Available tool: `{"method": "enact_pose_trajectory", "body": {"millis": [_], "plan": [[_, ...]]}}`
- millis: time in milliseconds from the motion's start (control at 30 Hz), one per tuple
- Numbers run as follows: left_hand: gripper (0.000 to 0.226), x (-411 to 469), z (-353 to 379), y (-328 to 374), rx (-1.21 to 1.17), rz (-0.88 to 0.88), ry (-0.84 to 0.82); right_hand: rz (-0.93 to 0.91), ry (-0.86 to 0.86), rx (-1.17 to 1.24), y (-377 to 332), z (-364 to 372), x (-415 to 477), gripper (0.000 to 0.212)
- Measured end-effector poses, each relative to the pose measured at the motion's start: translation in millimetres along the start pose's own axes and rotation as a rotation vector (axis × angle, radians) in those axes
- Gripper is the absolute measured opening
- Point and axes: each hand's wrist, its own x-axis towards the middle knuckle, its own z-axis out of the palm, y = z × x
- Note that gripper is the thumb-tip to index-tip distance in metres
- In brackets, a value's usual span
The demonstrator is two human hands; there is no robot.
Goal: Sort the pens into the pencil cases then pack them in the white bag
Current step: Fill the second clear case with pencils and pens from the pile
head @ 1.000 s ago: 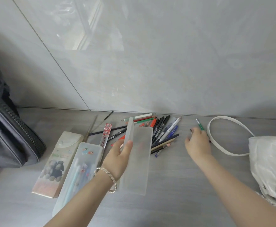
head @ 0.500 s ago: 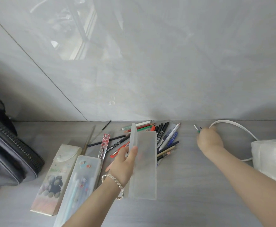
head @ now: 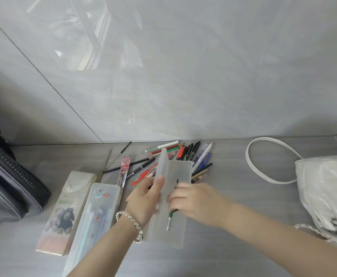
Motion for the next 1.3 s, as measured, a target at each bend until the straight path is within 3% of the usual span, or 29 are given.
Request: {"method": "enact_pose_trajectory", "body": {"millis": [67,233,300,400,500,567,667,767,867,933,1033,1133,1233,1300], "plan": [[0.029,-4.9,-1.0,-1.7,0.007,0.030,0.016,0.126,0.072,0.250,-15.6,3.5,5.7,0.022],[0.024,-11.8,-4.3,-6.9,-0.006,0.004,0.060,0.832,0.365,0.899,-42.0,4.0,19.8,0.019],[0.018,-13.1,-1.7,-8.3,-0.034,-0.009,0.066,0.953,0.407,1.002,-50.6,13.0,27.4,0.027],[0.016,-16.0,1.4,-6.3,-0.018,0.032,0.087,0.989,0.388,1.072,-63.1,18.6,32.1,0.030],[0.023,-15.0,-1.0,-5.3,0.032,0.078,0.151,0.839,0.292,0.813,-67.3,26.2,25.1,0.029],[0.028,-13.0,-3.1,-5.1,0.072,0.105,0.168,0.693,0.202,0.552,-65.9,30.1,21.8,0.038],[0.025,-9.3,-3.7,-5.9,0.088,0.130,0.160,0.588,0.145,0.343,-57.0,32.2,23.2,0.050],[0.026,-4.6,-5.7,-5.6,0.107,0.111,0.139,0.529,0.077,0.284,-52.7,26.0,29.0,0.047],[0.036,5.6,-13.9,-8.0,0.093,0.076,0.133,0.500,0.006,0.444,-41.8,22.2,36.9,0.037],[0.047,12.0,-22.6,-9.6,0.120,0.040,0.137,0.547,0.129,0.478,-21.6,20.3,48.5,0.030],[0.054,20.8,-38.9,-8.5,0.160,-0.018,0.191,0.693,0.319,0.341,27.7,19.0,73.0,0.024],[0.058,28.0,-51.4,-6.2,0.140,-0.050,0.236,0.748,0.114,0.165,72.1,19.7,94.1,0.026],[0.065,35.2,-61.4,-2.5,0.121,-0.042,0.241,0.612,-0.210,-0.073,95.0,28.3,114.6,0.029],[0.053,36.8,-64.8,-0.4,0.112,-0.039,0.271,0.496,-0.394,-0.232,99.8,32.4,122.0,0.036]]}}
